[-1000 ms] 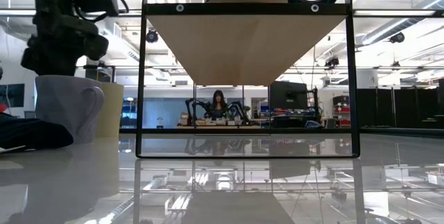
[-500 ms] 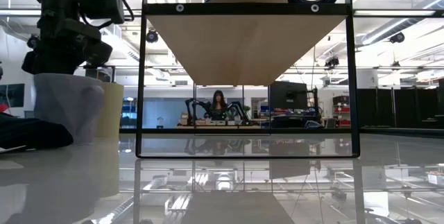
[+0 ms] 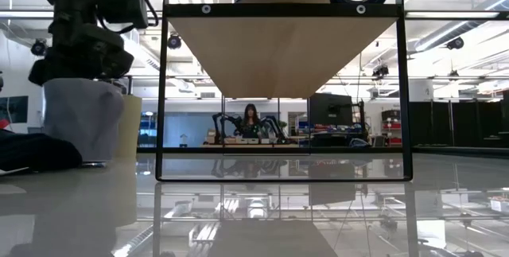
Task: Stack small to large cups/mugs on shelf
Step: Put the purple mug on the shelf
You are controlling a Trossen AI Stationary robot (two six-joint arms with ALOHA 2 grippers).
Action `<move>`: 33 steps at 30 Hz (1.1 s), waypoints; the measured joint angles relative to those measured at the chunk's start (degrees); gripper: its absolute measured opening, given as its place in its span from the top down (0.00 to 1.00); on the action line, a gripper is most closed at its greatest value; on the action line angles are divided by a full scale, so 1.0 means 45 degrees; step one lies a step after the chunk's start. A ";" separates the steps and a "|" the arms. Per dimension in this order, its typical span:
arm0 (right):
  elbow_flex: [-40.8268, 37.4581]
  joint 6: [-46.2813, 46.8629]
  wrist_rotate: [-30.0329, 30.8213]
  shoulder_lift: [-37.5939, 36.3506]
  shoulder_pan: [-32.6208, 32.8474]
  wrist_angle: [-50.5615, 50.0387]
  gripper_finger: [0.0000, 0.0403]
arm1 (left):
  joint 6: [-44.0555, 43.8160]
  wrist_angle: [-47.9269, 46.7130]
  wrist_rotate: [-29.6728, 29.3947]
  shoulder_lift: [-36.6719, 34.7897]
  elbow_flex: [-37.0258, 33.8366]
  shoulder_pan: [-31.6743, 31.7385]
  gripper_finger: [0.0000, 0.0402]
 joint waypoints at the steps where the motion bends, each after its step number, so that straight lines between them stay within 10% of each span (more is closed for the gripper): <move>1: 0.0000 -0.0052 0.0000 0.0000 0.0000 0.0003 0.81 | -0.0060 -0.0063 -0.0190 -0.0067 0.0170 0.0002 0.99; 19: -0.0477 0.4167 0.1336 -0.1650 -0.0063 0.0009 0.82 | -0.0072 -0.2889 -0.2188 0.0967 0.7556 0.0053 1.00; 33: -0.7587 0.9661 0.1366 -0.5884 0.1098 -0.0009 0.82 | 0.0744 -0.4391 -0.2446 0.4179 1.2663 -0.0058 1.00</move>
